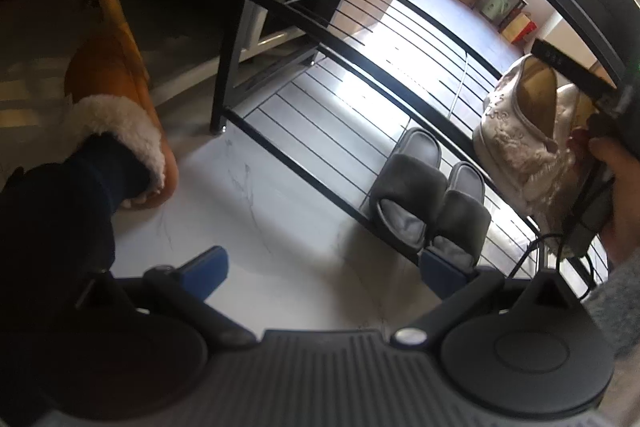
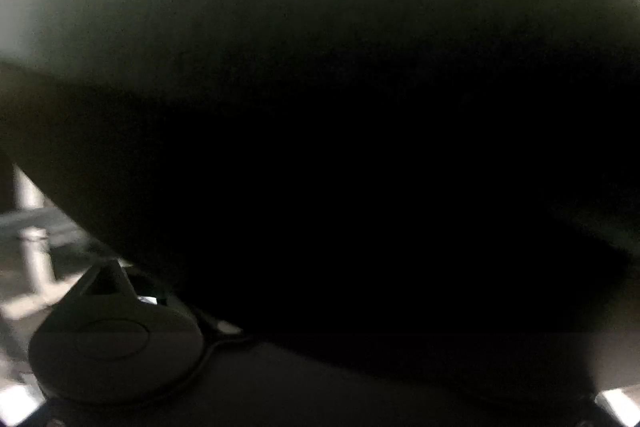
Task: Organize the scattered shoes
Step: 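Lift the white flat pair with the right gripper up to the rack's upper shelf, then lower the white flats onto the upper shelf and open the right gripper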
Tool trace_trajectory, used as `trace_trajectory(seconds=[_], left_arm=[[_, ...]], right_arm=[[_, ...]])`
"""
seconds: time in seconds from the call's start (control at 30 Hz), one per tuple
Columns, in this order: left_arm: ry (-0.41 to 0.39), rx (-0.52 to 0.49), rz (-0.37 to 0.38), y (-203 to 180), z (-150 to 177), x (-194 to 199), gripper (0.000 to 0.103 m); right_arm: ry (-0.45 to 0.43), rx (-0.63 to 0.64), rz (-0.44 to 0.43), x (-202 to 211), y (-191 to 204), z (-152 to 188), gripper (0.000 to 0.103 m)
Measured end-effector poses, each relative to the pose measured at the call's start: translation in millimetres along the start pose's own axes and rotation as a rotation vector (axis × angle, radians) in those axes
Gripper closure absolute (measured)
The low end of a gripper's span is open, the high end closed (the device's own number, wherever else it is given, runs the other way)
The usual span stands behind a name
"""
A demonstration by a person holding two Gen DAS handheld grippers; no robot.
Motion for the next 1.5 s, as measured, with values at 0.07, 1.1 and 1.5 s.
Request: trace_trajectory(seconds=[0.07,1.1,1.5], left_arm=[[-0.002,-0.003,-0.004,1,1,0,0.001],[0.08,-0.086,-0.01,7,38,-4,0.001],[0.099,-0.076,0.002,4,40,-6,0.001]], right_arm=[[0.033,0.022,-0.006,5,0,4,0.004],[0.008,-0.291,-0.101,119,48,99,0.044],[0.052,-0.269,-0.075,55,51,90,0.051]])
Point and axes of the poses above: each gripper's, at about its wrist camera, not at the fingertips, and x roughly against the way its jaws point, y to its left, z to its underside, the point moved 6 cm from there along -x, roughly the way its jaws point, and after that the axes turned 1 degree about -z, right-handed, at the moved point
